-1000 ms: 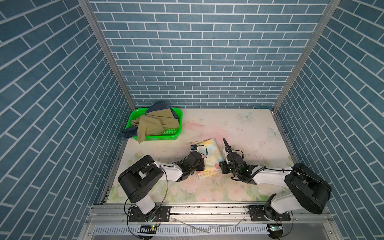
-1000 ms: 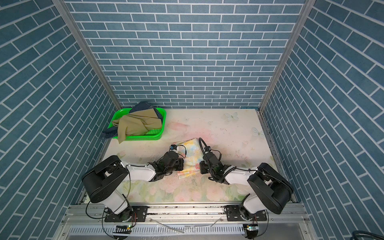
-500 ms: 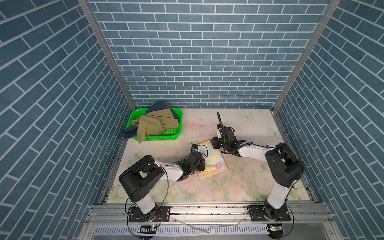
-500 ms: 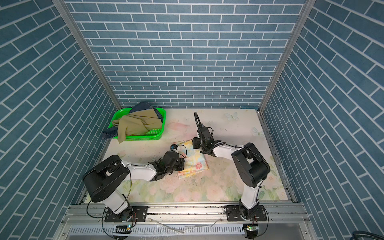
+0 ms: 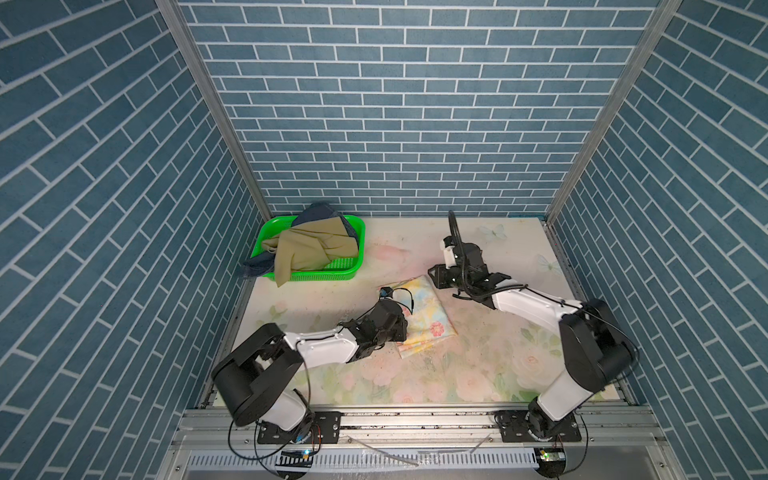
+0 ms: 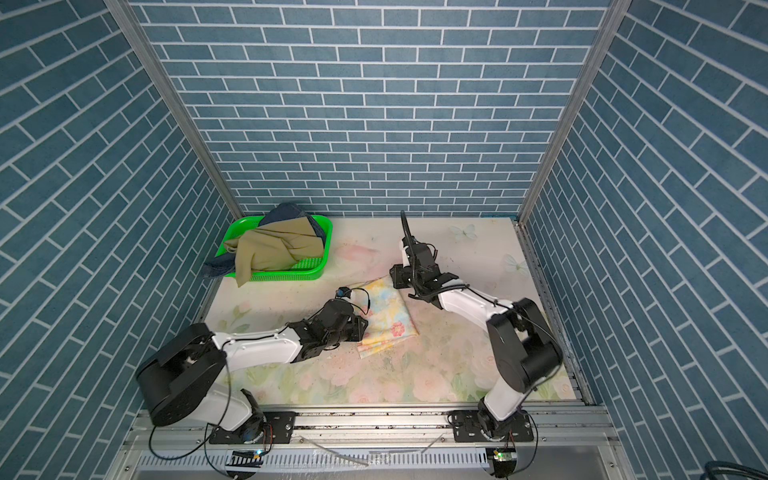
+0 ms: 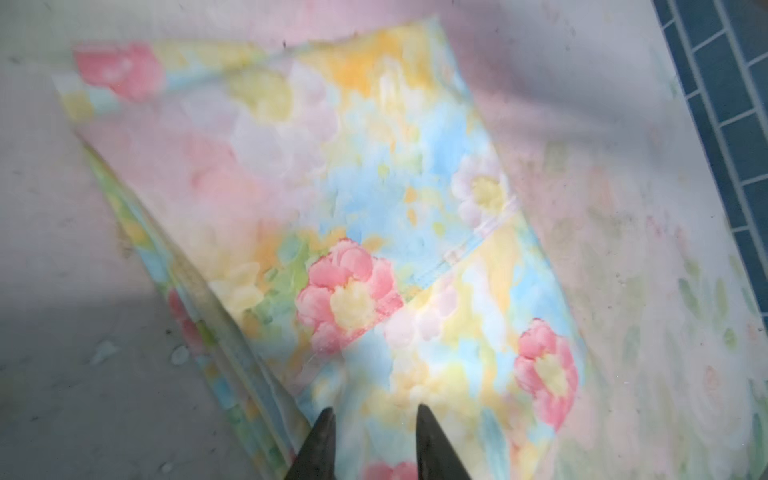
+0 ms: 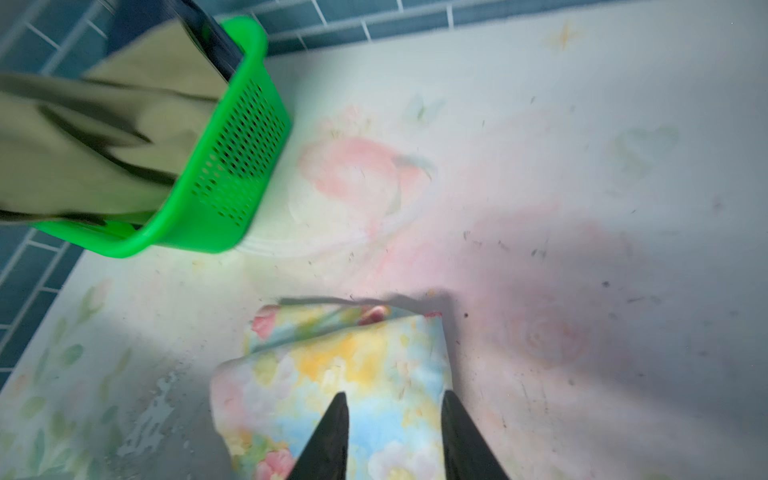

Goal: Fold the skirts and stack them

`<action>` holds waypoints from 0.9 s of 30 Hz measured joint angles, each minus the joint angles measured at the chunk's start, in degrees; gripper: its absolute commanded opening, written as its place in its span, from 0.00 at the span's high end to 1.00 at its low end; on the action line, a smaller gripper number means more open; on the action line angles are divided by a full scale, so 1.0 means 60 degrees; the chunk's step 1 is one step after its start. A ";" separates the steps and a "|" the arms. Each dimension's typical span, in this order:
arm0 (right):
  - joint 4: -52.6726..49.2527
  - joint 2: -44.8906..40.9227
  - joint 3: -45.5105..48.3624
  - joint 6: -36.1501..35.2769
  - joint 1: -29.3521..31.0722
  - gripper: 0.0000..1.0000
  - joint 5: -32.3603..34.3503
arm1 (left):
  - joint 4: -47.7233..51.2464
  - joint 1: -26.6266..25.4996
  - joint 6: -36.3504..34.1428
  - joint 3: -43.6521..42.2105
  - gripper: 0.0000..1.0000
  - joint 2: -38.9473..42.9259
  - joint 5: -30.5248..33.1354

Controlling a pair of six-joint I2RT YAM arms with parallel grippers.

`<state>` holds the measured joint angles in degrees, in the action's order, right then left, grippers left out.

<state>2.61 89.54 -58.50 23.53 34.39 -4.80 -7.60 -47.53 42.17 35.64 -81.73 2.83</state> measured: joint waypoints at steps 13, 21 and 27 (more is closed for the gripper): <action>-0.2007 -0.2794 0.1789 0.0284 0.0000 0.43 0.0266 | 0.1461 0.0215 0.0510 -0.0408 0.60 0.0911 0.0106; -0.2728 -0.4029 0.1902 0.0364 -0.0113 0.40 0.0546 | -0.0004 0.0193 0.0820 0.0055 0.67 -0.1304 -0.0521; -0.3293 -0.4943 0.2178 0.0361 -0.0514 0.40 0.0867 | -0.0397 0.0186 0.0470 0.2743 0.66 -0.3850 -0.1155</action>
<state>-17.15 59.88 -45.43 25.69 31.31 0.40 -9.98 -46.41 44.99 52.10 -104.84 -4.10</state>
